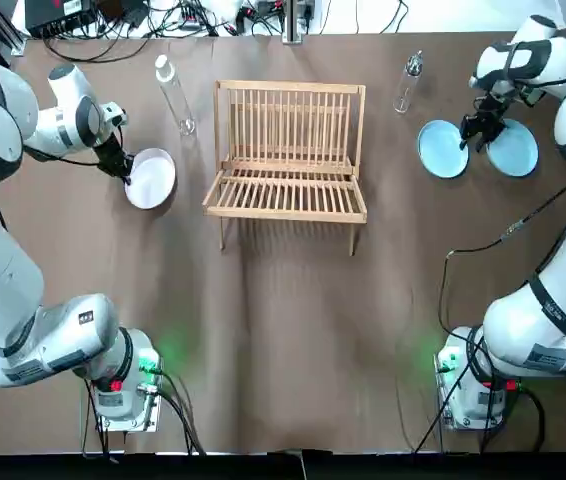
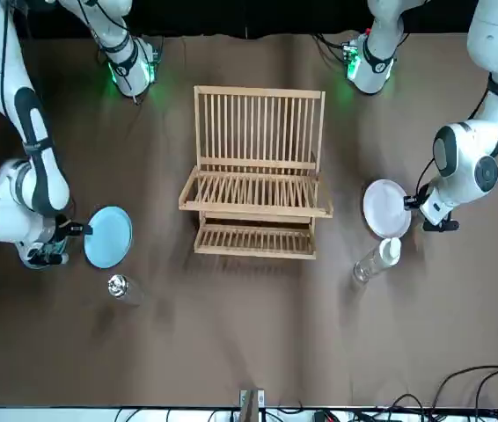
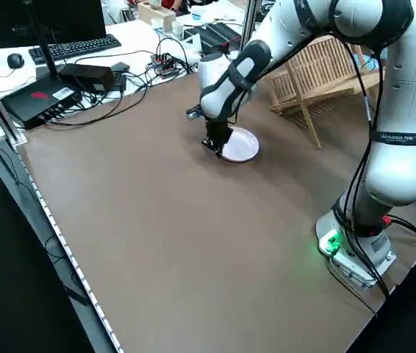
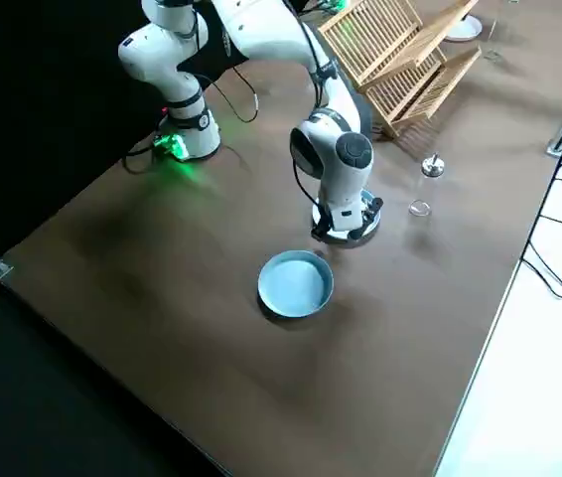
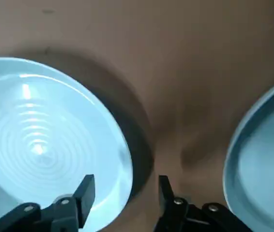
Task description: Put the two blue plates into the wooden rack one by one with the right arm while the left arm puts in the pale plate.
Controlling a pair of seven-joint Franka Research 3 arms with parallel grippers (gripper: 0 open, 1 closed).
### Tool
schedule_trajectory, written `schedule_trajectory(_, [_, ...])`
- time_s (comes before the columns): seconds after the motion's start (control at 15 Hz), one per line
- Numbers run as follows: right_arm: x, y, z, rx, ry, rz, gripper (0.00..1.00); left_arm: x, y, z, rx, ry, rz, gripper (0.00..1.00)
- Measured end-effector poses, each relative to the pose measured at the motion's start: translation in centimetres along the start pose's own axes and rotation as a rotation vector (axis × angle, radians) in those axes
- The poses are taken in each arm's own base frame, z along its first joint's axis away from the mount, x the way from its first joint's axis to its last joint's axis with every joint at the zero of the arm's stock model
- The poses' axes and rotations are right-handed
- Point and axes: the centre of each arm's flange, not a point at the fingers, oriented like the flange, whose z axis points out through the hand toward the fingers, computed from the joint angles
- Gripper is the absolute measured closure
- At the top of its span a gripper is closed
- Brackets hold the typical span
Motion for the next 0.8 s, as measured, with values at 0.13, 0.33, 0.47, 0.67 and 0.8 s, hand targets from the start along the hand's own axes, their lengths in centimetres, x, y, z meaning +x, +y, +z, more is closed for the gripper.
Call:
schedule_trajectory(0.13, [0.1,0.0,0.7,0.000,-0.009,0.000,0.40,0.1,0.0,-0.3,0.001,0.004,0.001,0.95])
schedule_trajectory(0.33, [0.3,0.1,1.1,0.000,-0.011,0.000,0.42,0.2,0.1,-1.9,0.000,-0.013,-0.002,0.95])
schedule_trajectory(0.47, [0.4,-0.2,1.1,0.000,-0.013,-0.003,0.52,0.2,-0.3,-4.4,-0.003,-0.037,-0.015,0.96])
schedule_trajectory(0.67, [0.4,-0.5,1.2,0.001,-0.017,0.002,0.84,-0.3,-1.3,-9.6,-0.018,-0.077,-0.045,0.96])
schedule_trajectory(0.8, [0.5,-0.8,0.9,0.003,-0.019,0.016,0.97,-0.7,-1.0,-13.6,-0.058,-0.103,-0.067,0.96])
